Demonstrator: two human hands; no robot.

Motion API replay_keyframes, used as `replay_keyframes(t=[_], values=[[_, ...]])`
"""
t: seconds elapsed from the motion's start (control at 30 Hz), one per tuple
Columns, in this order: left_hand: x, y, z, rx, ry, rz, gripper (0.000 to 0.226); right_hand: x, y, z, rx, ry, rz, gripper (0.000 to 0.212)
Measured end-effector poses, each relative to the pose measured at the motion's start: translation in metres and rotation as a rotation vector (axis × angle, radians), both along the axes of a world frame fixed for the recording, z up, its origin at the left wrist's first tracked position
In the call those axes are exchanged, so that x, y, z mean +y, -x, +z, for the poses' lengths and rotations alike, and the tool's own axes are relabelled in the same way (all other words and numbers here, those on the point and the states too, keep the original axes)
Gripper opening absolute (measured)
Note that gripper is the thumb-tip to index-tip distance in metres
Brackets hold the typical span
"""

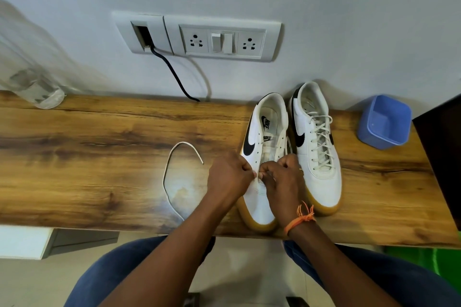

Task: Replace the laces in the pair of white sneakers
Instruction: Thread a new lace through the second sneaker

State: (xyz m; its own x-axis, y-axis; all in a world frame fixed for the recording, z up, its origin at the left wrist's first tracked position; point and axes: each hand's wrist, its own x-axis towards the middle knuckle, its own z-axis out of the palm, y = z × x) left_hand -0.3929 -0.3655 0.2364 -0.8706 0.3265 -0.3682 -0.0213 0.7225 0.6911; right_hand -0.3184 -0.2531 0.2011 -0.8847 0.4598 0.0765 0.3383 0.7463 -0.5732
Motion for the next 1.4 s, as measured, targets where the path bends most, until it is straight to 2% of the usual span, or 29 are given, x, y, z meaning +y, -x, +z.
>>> replay_keyframes(t=[0.27, 0.47, 0.53, 0.7, 0.8, 0.87, 1.0, 1.1, 1.27, 1.4], values=[[-0.002, 0.010, -0.004, 0.082, 0.041, -0.105, 0.009, -0.001, 0.007, 0.003, -0.070, -0.029, -0.019, 0.007], [-0.017, 0.039, 0.013, 0.071, 0.191, -0.202, 0.017, 0.010, 0.012, 0.021, -0.270, -0.148, 0.067, 0.004], [-0.032, 0.053, 0.023, 0.086, 0.200, -0.136, 0.022, 0.010, 0.013, 0.024, -0.322, -0.125, 0.071, 0.003], [-0.053, 0.072, 0.028, 0.225, 0.155, 0.166, 0.015, 0.015, 0.012, 0.035, -0.401, -0.080, 0.066, 0.003], [-0.048, 0.069, 0.026, 0.286, 0.110, 0.255, 0.014, 0.019, 0.014, 0.039, -0.440, -0.041, 0.075, 0.005], [-0.041, 0.064, 0.020, 0.212, 0.126, 0.210, 0.012, 0.021, 0.015, 0.039, -0.445, 0.018, 0.081, 0.007], [-0.022, 0.042, 0.015, -0.176, 0.196, 0.048, 0.029, 0.021, 0.016, 0.037, -0.440, 0.062, 0.080, 0.008], [-0.008, 0.026, 0.013, -0.322, 0.101, 0.022, 0.034, 0.020, 0.016, 0.035, -0.421, 0.063, 0.086, 0.008], [0.000, 0.018, 0.004, -0.269, -0.044, 0.084, 0.021, 0.018, 0.016, 0.033, -0.405, 0.053, 0.090, 0.006], [0.001, 0.022, 0.003, -0.283, -0.066, 0.082, 0.013, 0.018, 0.016, 0.035, -0.410, 0.042, 0.093, 0.006]])
